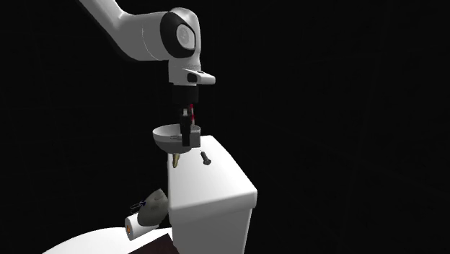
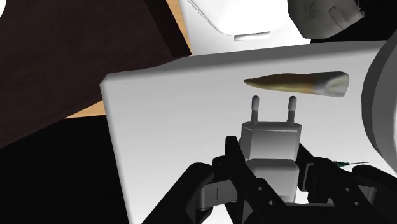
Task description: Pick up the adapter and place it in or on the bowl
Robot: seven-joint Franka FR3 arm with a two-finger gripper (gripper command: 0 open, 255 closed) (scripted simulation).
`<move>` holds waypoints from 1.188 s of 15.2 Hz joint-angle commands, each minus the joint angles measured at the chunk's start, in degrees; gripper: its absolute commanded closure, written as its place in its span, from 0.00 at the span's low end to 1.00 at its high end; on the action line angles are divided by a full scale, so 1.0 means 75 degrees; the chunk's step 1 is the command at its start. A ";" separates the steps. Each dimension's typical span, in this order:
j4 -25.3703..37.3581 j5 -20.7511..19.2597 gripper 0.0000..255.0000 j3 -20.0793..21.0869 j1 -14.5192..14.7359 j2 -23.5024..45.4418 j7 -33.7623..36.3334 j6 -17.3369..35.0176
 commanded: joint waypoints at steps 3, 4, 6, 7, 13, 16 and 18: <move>0.0271 0.0056 1.00 -0.0083 0.0008 -0.0198 -0.0054 -0.0455; 0.0337 0.0068 1.00 -0.0104 0.0010 -0.0246 -0.0066 -0.0565; 0.0474 0.0088 1.00 -0.0145 0.0014 -0.0334 -0.0086 -0.0784; 0.0545 0.0097 1.00 -0.0165 0.0015 -0.0375 -0.0095 -0.0893; 0.1001 0.0122 1.00 -0.0280 0.0013 -0.0577 -0.0129 -0.1537; 0.1587 -0.0116 1.00 0.0022 -0.0007 -0.0029 0.0319 -0.1588; 0.2144 -0.0432 1.00 0.0326 -0.0006 0.0580 0.0801 -0.1585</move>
